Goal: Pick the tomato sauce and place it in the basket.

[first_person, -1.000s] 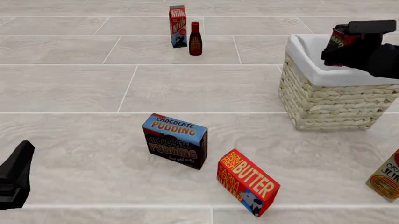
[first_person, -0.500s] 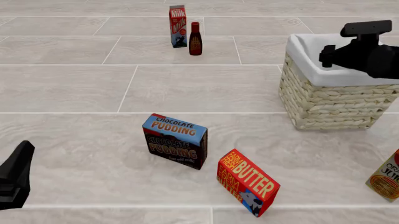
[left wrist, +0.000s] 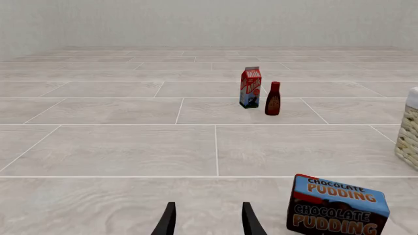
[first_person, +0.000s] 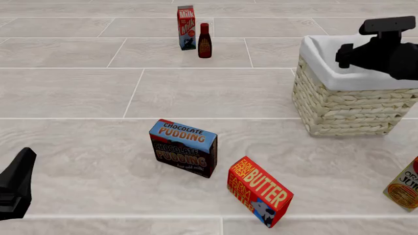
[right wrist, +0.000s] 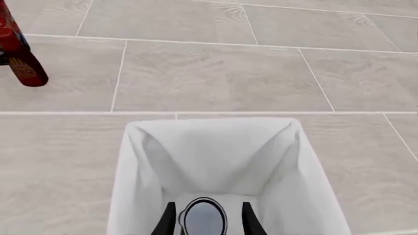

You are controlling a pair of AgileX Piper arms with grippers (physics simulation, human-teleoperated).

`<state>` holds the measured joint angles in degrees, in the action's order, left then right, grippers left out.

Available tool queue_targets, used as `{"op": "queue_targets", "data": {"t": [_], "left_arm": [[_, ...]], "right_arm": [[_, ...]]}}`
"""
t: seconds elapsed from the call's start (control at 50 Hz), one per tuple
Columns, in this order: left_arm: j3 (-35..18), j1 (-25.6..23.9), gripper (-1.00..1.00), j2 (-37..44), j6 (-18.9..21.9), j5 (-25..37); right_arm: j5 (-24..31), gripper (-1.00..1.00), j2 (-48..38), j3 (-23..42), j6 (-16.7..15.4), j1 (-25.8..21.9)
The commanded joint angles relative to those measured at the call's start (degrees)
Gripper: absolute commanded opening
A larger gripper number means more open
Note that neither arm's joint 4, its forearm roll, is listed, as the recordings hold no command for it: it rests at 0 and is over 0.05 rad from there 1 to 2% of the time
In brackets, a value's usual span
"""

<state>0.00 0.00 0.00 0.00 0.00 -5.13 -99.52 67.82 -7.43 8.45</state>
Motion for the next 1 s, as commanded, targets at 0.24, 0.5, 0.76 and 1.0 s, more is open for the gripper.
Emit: {"op": "queue_targets", "data": {"t": [0.24,0.5,0.76,1.0], "left_arm": [[0.00,0.00,1.00,0.00,0.00,0.00],[0.00,0.00,1.00,0.00,0.00,0.00],[0.00,0.00,1.00,0.00,0.00,0.00],[0.00,0.00,1.00,0.00,0.00,0.00]], "right_arm": [[1.04,1.00,1.52,0.12,-0.23,-1.23],[0.56,1.00,1.73,-0.08,-0.08,-1.79],[0.32,1.00,2.22,-0.52,0.00,-2.27],[0.33,1.00,3.10,-0.56,0.11,-2.38]]}}
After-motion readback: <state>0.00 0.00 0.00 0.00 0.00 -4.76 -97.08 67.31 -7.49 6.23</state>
